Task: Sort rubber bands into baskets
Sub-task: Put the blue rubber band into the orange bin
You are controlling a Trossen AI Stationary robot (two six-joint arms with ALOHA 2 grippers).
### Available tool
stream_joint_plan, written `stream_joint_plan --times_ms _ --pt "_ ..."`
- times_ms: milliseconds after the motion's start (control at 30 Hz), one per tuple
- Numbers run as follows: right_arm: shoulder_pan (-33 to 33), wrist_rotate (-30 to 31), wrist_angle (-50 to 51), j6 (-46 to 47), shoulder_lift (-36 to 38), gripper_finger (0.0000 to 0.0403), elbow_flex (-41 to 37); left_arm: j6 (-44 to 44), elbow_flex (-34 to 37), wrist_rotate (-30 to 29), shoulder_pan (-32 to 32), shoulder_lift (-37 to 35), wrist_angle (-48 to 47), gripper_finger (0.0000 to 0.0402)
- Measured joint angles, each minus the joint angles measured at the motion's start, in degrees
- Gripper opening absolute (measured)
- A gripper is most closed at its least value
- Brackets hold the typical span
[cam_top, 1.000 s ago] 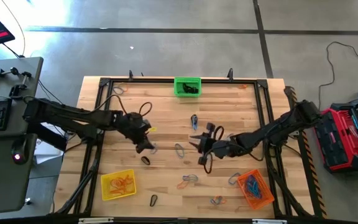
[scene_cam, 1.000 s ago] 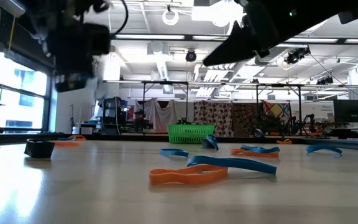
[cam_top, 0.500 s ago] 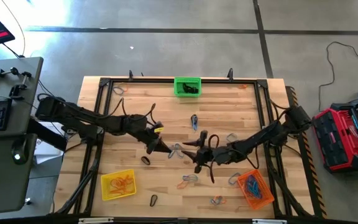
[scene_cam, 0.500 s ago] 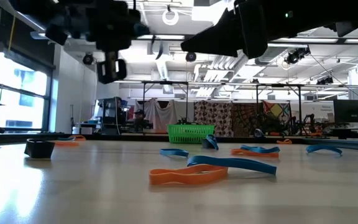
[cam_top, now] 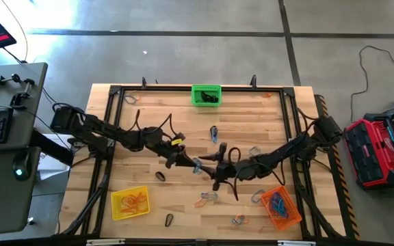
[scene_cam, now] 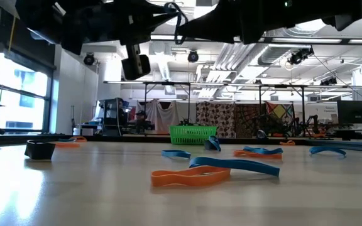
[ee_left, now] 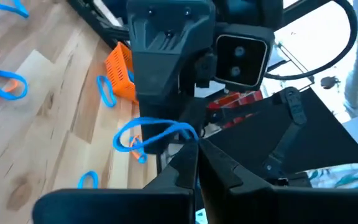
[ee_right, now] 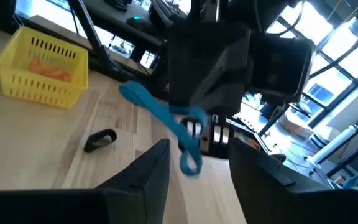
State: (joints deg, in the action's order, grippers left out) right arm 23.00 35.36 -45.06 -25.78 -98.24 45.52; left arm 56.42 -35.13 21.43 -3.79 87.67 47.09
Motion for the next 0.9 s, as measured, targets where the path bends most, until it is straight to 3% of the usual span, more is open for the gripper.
stream_joint_plan --times_ms 133,333,633,900 --pt "0.0 0.09 0.13 -0.12 0.0 0.0127 1.64 -0.81 -0.01 -0.02 0.0 0.03 -0.26 0.0" --pt "-0.16 0.69 1.61 0.89 0.0 0.0015 2.51 -2.7 -0.01 -0.08 0.0 -0.28 -0.02 0.0001" --pt "0.45 3.76 4.19 4.56 0.55 0.0004 2.51 -14.89 -0.01 -0.06 -0.02 -0.45 -0.57 0.0043" --pt "1.95 4.94 20.4 15.67 9.62 0.0001 2.54 -25.35 -0.01 -0.79 0.02 -0.45 -0.78 0.0112"
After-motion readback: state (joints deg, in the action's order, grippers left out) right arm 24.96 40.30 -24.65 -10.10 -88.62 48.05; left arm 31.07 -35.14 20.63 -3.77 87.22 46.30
